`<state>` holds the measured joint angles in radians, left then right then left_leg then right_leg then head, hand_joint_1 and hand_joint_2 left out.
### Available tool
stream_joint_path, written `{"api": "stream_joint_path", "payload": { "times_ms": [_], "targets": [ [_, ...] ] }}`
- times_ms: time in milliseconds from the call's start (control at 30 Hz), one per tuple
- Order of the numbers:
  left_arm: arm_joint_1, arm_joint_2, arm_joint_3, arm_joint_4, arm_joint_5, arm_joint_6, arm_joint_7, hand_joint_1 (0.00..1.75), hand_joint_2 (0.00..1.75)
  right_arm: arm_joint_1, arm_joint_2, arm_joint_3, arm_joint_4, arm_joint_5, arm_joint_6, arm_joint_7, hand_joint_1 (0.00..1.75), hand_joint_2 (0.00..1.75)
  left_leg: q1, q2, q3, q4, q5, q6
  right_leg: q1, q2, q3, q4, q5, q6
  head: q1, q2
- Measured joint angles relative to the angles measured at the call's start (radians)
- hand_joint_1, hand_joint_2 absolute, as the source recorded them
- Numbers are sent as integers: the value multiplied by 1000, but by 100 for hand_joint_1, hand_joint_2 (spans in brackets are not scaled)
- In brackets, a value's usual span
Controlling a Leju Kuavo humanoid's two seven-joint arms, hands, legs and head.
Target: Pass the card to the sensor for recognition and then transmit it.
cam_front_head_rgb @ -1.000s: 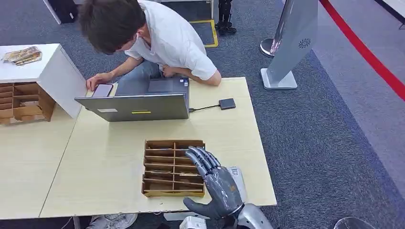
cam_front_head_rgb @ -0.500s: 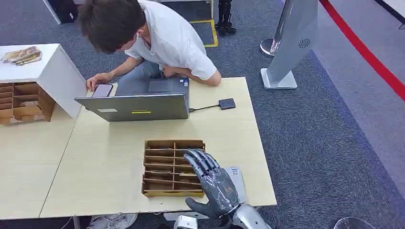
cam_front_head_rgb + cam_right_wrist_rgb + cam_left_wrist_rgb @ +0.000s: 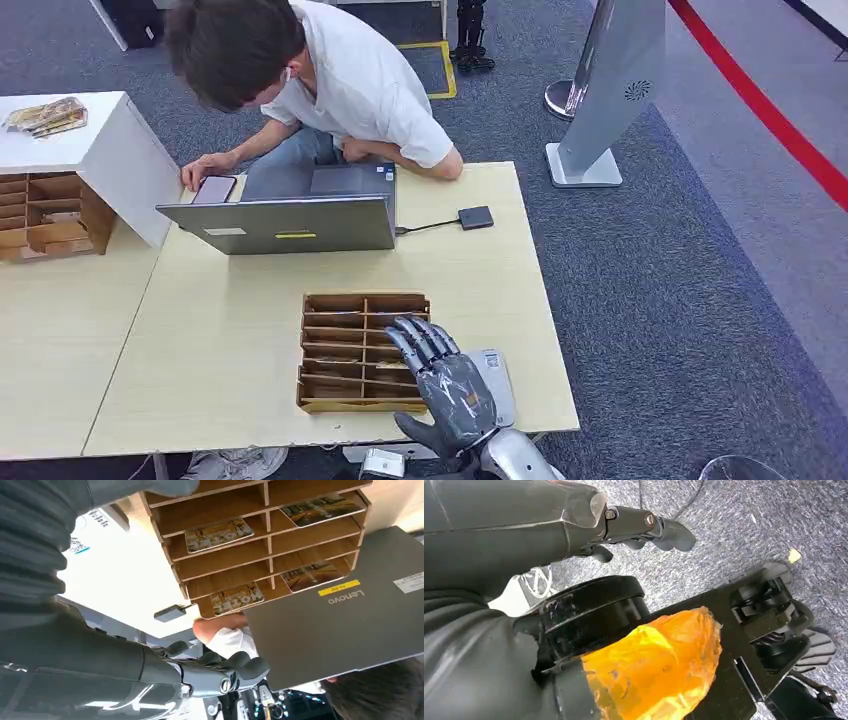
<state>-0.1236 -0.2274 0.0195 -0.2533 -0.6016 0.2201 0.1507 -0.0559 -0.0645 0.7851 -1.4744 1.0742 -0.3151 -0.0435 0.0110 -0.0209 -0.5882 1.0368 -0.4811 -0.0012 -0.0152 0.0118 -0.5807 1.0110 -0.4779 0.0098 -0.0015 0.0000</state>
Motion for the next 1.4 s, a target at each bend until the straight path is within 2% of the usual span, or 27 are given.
{"api": "stream_joint_path", "payload": {
  "times_ms": [167, 300, 433, 700, 800, 833, 1400],
  "targets": [
    [0, 0, 0, 0, 0, -2, 1, 0, 0, -3, 0, 2, 6, 4, 0, 5, 26, 175, 0, 0, 0, 0, 0, 0, 0, 0, 0, 0, 0, 0, 0, 0],
    [-1, 0, -1, 0, 0, -3, 1, 0, 0, -4, 0, 3, 11, 6, 0, 9, 17, 175, 0, 0, 0, 0, 0, 0, 0, 0, 0, 0, 0, 0, 0, 0],
    [-1, 0, -2, 0, 0, -4, 1, 0, 0, -9, 0, 3, 13, 11, 1, 13, 24, 175, 0, 0, 0, 0, 0, 0, 0, 0, 0, 0, 0, 0, 0, 0],
    [-2, 0, -9, 0, 0, -6, 3, 0, 0, -15, 2, 6, 24, 12, 3, 15, 24, 175, 0, 0, 0, 0, 0, 0, 0, 0, 0, 0, 0, 0, 0, 0],
    [-3, 0, -13, 0, 0, -6, 4, 0, 0, -18, 5, 7, 29, 12, 3, 16, 30, 175, 0, 0, 0, 0, 0, 0, 0, 0, 0, 0, 0, 0, 0, 0],
    [-3, 0, -16, 0, 0, -6, 4, 0, 0, -19, 5, 7, 31, 12, 4, 18, 38, 175, 0, 0, 0, 0, 0, 0, 0, 0, 0, 0, 0, 0, 0, 0],
    [-3, 0, -27, 0, 0, -8, 6, 0, 0, -28, 13, 7, 63, 12, 8, 31, 45, 175, 0, 0, 0, 0, 0, 0, 0, 0, 0, 0, 0, 0, 0, 0]
  ]
}}
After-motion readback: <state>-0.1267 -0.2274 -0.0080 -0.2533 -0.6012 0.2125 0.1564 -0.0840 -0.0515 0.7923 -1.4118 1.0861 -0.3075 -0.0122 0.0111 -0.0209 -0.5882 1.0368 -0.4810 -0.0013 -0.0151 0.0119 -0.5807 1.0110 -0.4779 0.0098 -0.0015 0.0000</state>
